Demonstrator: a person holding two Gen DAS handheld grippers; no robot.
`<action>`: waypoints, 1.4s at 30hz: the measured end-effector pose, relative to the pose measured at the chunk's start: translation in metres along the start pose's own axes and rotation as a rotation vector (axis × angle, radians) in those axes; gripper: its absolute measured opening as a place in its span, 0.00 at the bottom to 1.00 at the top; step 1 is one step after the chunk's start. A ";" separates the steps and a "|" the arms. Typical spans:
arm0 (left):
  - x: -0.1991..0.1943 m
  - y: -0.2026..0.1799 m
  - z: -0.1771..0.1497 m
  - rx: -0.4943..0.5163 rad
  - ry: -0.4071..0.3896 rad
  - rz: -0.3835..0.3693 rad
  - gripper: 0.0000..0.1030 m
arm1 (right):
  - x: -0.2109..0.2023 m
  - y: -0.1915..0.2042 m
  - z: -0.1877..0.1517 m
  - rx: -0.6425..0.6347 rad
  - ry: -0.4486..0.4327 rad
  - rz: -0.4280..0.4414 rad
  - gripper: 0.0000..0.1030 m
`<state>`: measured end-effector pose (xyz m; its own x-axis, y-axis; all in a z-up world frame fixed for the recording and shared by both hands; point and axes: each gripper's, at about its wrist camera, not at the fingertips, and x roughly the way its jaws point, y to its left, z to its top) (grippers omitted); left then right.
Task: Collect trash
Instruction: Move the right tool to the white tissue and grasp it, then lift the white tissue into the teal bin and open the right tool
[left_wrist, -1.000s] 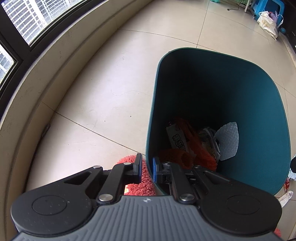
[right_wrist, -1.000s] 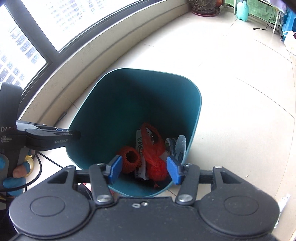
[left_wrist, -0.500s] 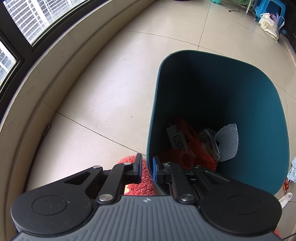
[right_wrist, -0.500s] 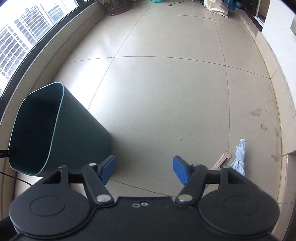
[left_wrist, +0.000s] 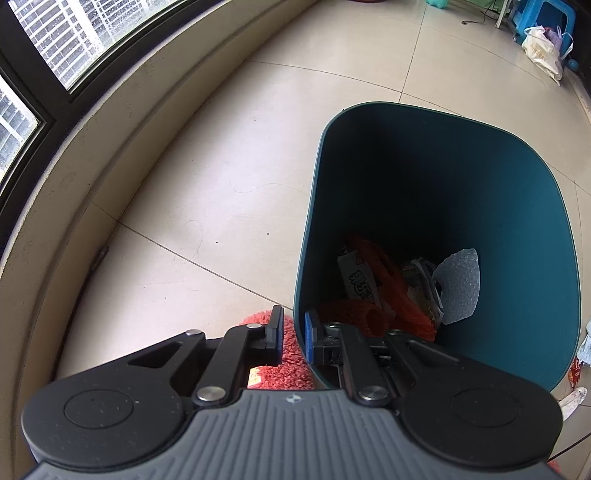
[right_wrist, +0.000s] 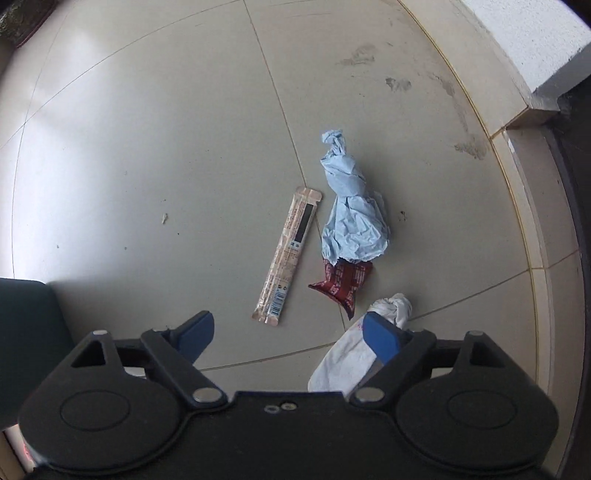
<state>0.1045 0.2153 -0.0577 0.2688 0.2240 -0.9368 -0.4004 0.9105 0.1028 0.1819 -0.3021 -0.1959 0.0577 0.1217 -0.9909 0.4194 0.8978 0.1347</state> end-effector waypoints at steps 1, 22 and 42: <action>0.000 -0.001 0.000 0.000 0.000 0.004 0.11 | 0.011 -0.009 0.000 0.039 0.019 -0.005 0.85; 0.003 -0.012 -0.002 0.037 -0.001 0.050 0.10 | 0.110 -0.061 -0.017 0.107 0.147 -0.089 0.51; 0.005 -0.007 -0.001 0.019 0.005 0.029 0.11 | 0.030 -0.049 -0.014 0.028 -0.019 -0.110 0.05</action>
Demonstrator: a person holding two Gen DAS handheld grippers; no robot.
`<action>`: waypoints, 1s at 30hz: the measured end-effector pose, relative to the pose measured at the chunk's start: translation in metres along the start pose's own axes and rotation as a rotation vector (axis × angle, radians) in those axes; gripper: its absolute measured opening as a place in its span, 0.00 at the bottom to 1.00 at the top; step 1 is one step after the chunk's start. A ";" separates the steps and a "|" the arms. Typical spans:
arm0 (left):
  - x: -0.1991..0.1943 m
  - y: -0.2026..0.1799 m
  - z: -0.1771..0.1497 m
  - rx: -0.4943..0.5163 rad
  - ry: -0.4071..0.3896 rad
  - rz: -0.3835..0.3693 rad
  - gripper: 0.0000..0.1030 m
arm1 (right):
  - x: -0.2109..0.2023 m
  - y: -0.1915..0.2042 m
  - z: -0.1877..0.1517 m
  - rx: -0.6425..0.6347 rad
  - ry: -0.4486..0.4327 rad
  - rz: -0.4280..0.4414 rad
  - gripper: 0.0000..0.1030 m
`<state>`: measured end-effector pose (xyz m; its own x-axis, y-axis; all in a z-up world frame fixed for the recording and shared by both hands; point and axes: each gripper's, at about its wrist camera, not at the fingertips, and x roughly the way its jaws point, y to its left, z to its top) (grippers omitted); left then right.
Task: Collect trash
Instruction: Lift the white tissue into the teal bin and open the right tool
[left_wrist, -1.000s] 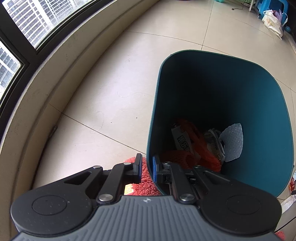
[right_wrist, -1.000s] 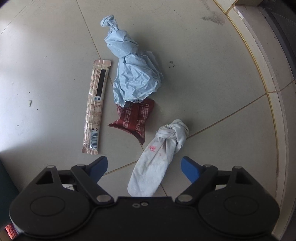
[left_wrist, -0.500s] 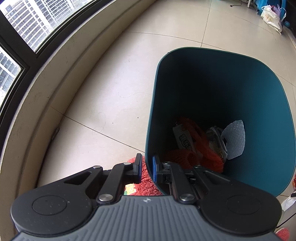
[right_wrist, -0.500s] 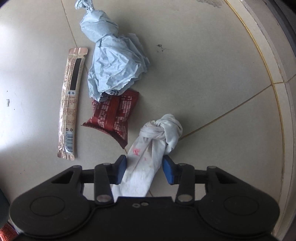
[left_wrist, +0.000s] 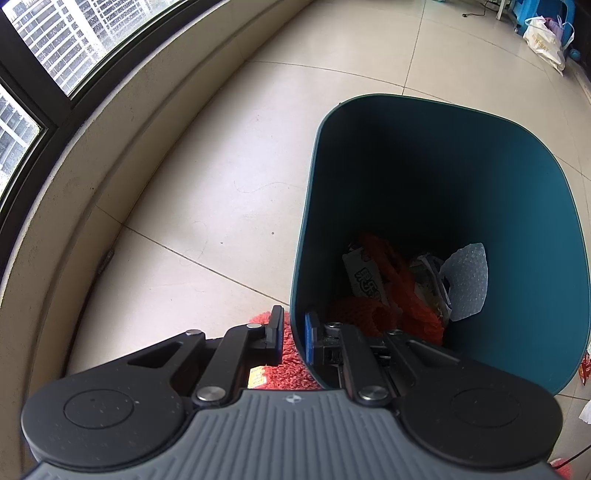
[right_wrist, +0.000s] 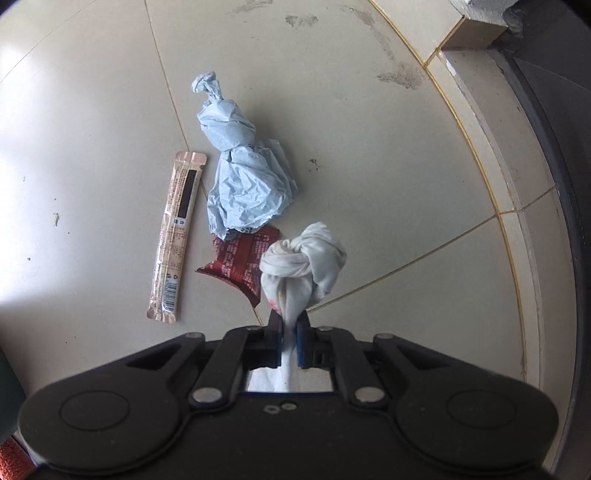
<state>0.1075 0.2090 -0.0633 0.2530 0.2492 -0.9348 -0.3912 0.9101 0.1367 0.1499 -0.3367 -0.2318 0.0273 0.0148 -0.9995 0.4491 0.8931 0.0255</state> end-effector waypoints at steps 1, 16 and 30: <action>0.000 0.000 0.000 0.000 0.003 -0.001 0.11 | -0.009 0.003 0.002 -0.015 -0.017 0.000 0.05; -0.002 0.006 0.000 -0.016 -0.004 -0.027 0.11 | -0.158 0.101 -0.015 -0.352 -0.277 0.150 0.05; -0.004 0.014 0.001 -0.039 -0.006 -0.057 0.11 | -0.256 0.195 -0.073 -0.688 -0.432 0.292 0.05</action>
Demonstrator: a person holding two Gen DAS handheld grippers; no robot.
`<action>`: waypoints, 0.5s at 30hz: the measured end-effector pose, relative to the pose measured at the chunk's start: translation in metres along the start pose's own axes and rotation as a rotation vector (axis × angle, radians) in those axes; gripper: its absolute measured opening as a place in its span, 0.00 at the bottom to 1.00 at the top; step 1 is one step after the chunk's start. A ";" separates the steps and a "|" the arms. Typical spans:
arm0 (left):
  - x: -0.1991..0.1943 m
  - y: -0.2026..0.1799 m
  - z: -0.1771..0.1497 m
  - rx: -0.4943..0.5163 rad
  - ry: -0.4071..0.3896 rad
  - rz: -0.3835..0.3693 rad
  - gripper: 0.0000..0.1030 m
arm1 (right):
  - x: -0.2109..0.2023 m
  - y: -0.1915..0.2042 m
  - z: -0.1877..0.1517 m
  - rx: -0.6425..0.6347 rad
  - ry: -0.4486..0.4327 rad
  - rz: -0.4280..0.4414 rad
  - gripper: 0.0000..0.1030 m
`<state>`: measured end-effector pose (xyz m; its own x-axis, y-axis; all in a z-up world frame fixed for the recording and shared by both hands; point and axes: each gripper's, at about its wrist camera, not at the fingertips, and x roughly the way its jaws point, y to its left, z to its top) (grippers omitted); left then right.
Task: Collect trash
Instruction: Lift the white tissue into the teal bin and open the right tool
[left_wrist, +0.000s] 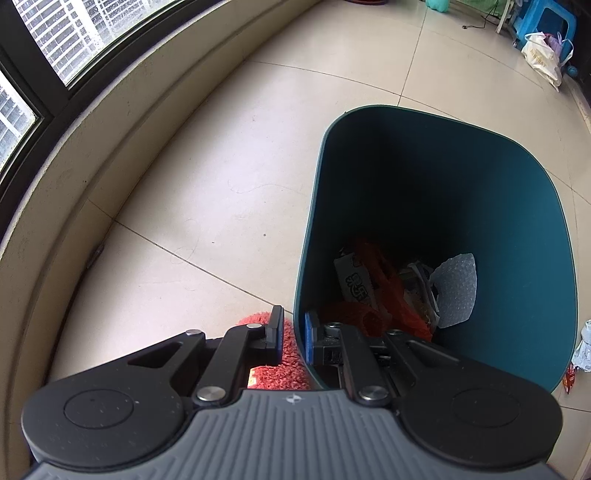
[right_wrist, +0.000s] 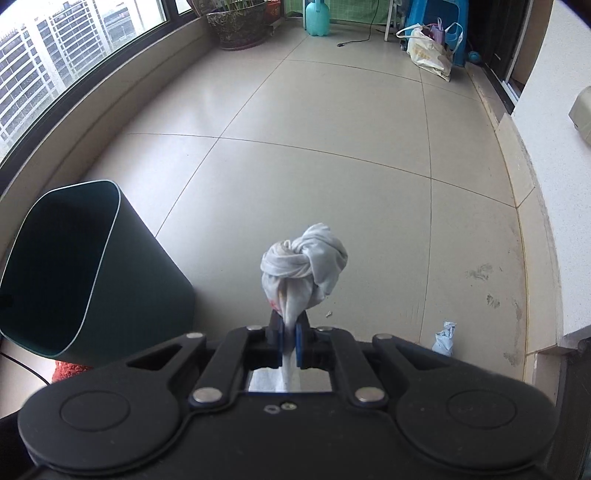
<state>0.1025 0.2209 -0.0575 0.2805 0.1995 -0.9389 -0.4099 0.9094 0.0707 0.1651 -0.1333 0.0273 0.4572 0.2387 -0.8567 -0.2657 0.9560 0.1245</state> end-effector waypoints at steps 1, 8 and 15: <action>-0.001 0.000 0.000 0.000 -0.002 -0.001 0.11 | -0.005 0.013 0.006 -0.027 -0.011 0.019 0.05; 0.000 0.002 0.001 -0.004 0.002 -0.007 0.11 | -0.015 0.083 0.028 -0.200 -0.056 0.134 0.05; -0.001 0.002 0.001 0.003 0.000 -0.014 0.10 | 0.008 0.156 0.047 -0.343 -0.063 0.226 0.05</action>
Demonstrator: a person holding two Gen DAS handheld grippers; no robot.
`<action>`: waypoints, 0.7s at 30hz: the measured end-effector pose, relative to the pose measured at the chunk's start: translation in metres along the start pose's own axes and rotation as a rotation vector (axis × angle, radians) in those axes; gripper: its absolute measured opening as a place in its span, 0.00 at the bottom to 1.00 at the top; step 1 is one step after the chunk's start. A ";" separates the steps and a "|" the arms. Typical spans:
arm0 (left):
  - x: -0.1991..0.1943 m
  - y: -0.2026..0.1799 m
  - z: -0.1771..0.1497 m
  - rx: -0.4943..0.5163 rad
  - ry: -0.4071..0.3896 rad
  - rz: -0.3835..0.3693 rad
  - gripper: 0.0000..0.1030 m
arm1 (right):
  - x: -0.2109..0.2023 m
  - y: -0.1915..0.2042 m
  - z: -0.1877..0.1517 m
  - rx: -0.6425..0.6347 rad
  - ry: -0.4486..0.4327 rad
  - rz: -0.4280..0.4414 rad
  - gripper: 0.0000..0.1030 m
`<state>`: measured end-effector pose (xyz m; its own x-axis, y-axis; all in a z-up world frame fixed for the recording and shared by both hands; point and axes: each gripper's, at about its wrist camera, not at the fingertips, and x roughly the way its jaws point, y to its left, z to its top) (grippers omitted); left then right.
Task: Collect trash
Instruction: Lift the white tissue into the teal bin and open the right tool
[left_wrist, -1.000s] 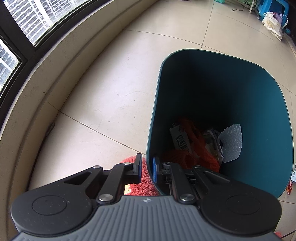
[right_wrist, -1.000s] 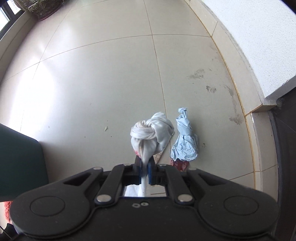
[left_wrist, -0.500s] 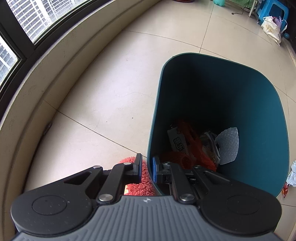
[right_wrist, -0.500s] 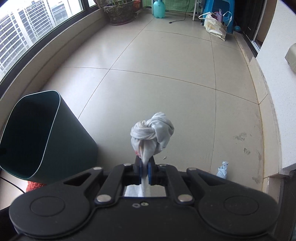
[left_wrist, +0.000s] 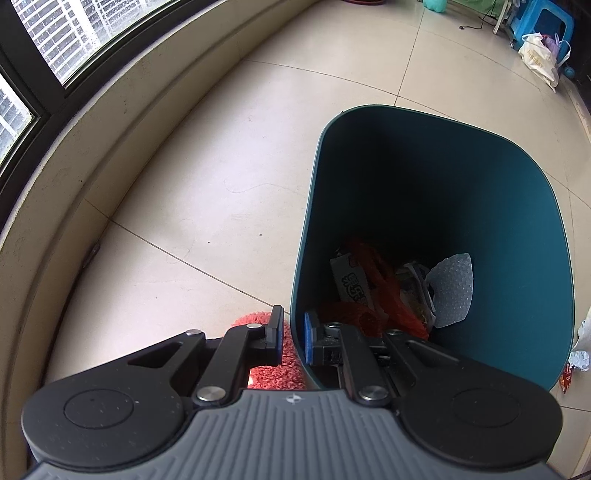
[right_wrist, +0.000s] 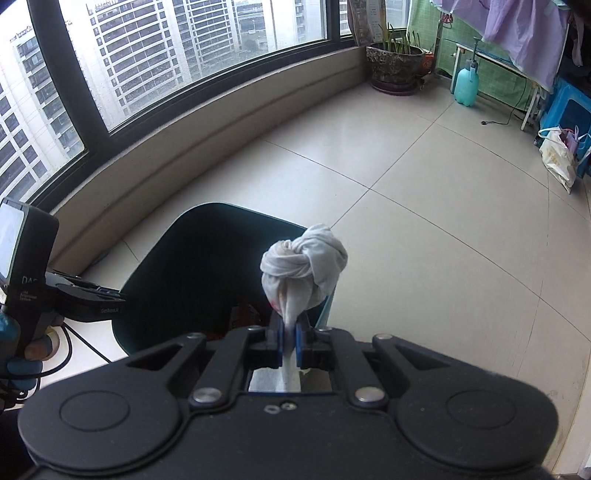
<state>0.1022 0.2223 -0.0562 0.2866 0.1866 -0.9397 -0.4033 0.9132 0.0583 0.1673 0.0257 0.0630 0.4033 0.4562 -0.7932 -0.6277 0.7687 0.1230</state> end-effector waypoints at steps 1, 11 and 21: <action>0.000 0.000 0.000 0.001 0.000 -0.002 0.10 | 0.007 0.004 0.003 -0.006 0.008 0.004 0.05; 0.001 0.002 0.002 0.001 0.010 -0.017 0.10 | 0.094 0.057 0.009 -0.082 0.160 -0.004 0.05; 0.001 0.002 0.003 0.008 0.014 -0.016 0.10 | 0.150 0.063 0.001 -0.076 0.281 -0.058 0.15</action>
<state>0.1040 0.2255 -0.0564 0.2807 0.1674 -0.9451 -0.3921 0.9188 0.0463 0.1888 0.1428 -0.0477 0.2467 0.2619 -0.9331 -0.6614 0.7492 0.0354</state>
